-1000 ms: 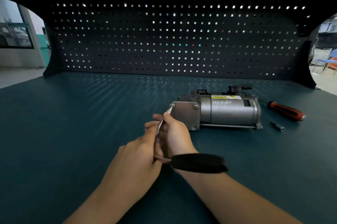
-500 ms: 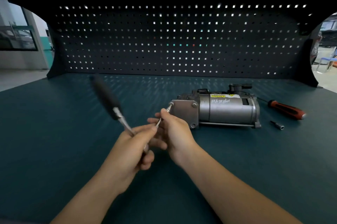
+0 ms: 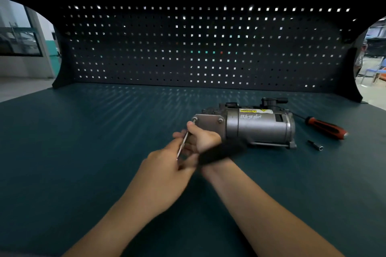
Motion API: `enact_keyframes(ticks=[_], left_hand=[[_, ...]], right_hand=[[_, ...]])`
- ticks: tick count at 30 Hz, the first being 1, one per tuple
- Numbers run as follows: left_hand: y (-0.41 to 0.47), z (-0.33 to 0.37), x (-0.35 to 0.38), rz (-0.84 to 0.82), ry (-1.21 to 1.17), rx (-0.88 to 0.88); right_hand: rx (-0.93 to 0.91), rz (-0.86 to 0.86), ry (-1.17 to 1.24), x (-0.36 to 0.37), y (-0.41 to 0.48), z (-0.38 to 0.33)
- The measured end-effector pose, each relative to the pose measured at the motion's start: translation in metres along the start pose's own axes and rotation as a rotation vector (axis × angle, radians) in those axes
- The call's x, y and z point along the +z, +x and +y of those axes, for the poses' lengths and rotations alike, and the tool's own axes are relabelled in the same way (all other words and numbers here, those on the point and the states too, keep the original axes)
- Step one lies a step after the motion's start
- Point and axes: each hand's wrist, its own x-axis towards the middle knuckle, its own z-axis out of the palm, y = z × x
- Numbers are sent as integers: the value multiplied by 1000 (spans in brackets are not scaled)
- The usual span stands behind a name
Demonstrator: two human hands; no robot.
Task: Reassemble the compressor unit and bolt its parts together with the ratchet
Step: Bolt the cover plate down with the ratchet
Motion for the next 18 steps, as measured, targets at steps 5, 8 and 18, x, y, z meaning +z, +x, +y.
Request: enact_keyframes(ticks=[5,8,18], left_hand=[[6,8,-19,-247,-1620,-785],[6,6,-21,-275,-1011,-565],[7,11,-17,-69,198,41]], right_hand=[[27,-93,14,-3,2,3],[-1,-32,-116,-3,1,2],[87,-14,-1,-7,6,-6]])
